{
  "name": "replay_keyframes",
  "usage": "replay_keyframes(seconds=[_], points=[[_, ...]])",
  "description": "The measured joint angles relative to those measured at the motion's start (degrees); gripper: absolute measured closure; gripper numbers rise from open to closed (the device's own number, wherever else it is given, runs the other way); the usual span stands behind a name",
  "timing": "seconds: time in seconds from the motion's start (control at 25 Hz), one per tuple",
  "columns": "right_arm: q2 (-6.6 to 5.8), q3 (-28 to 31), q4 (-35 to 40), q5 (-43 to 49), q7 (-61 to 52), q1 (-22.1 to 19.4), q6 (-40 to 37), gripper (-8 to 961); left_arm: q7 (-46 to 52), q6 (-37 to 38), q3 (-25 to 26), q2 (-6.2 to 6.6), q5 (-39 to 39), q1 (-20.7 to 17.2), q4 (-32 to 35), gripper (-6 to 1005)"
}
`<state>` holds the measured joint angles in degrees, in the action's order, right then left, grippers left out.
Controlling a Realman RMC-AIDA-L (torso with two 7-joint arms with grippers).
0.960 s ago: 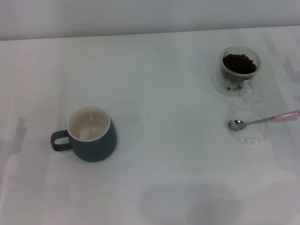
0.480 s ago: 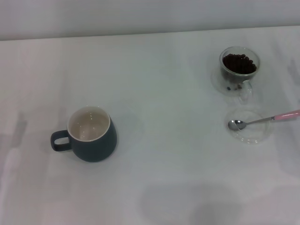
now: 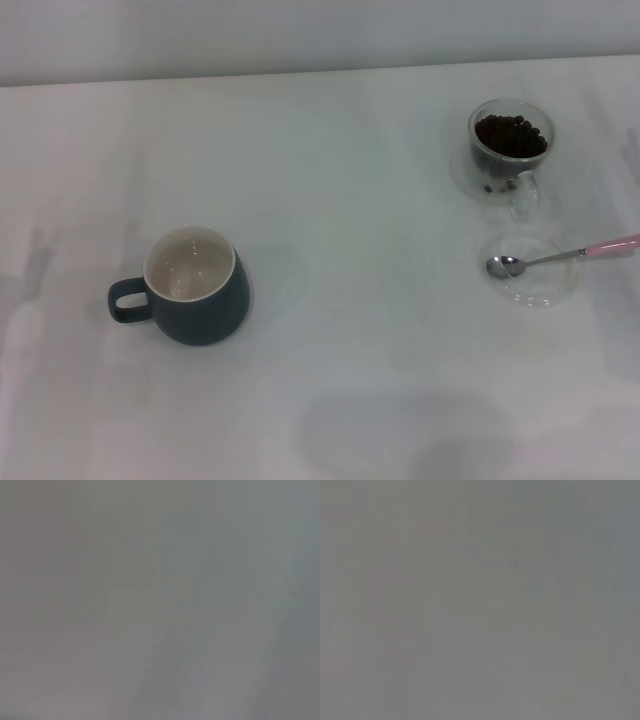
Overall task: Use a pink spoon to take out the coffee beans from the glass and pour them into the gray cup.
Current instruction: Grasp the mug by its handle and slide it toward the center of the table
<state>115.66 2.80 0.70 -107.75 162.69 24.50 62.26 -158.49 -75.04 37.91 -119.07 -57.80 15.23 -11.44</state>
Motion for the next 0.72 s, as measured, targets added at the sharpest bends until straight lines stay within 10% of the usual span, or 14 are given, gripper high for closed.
replay_keyframes(seconds=[0.72], points=[[-0.31,0.1,0.7,-0.1,-0.4,1.1,-0.5,86,-0.4,-17.0,-0.7,-0.22,15.7,-13.1,4.9,170]])
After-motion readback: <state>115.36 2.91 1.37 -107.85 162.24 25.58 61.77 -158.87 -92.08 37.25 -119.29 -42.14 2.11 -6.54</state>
